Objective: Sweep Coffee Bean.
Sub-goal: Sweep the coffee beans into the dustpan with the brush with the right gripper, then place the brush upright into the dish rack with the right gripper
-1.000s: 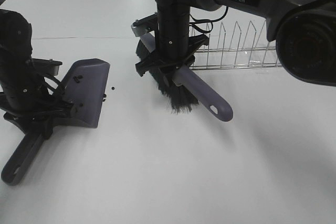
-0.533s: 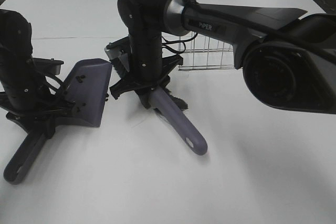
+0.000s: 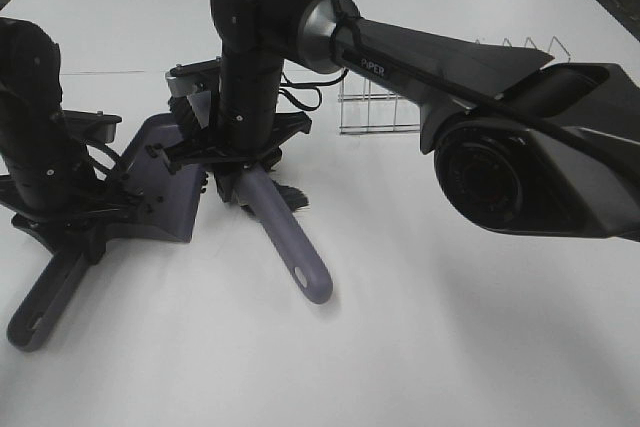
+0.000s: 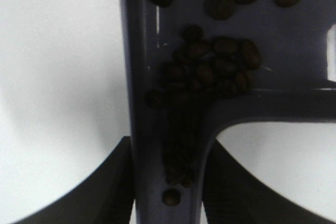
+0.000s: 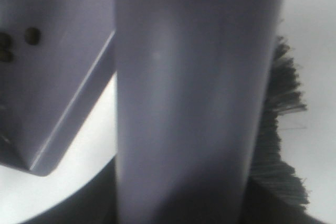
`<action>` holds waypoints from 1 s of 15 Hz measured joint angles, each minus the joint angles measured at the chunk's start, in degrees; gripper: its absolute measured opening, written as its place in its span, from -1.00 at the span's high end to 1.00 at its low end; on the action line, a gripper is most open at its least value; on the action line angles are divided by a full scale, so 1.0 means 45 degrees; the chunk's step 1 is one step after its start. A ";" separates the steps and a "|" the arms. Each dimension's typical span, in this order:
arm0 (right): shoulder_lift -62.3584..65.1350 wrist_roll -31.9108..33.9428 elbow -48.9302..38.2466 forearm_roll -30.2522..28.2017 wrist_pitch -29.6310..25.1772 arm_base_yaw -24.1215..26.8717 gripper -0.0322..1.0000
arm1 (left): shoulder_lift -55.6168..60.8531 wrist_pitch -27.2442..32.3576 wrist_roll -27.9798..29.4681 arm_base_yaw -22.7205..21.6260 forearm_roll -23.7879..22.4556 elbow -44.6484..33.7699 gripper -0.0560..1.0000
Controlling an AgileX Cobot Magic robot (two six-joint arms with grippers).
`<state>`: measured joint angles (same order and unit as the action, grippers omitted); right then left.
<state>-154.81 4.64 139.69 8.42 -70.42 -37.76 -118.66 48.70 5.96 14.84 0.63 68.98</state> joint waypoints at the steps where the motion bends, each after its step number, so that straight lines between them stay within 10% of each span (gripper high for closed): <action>1: -0.0013 -0.0255 0.0013 0.0713 0.0013 0.0000 0.39 | 0.0000 0.0000 0.0000 0.0000 0.0000 0.0000 0.25; 6: -0.0025 -0.1808 0.1019 0.3438 0.0318 0.0000 0.39 | 0.0000 0.0000 0.0000 0.0000 0.0000 0.0000 0.25; 15: -0.0013 0.0344 0.2687 -0.2521 0.0025 0.0891 0.39 | 0.0000 -0.0013 0.0000 0.0000 0.0000 0.0000 0.25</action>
<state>-154.87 6.19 151.78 -2.92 -70.30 -33.75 -118.66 48.64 5.96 14.84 0.63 68.98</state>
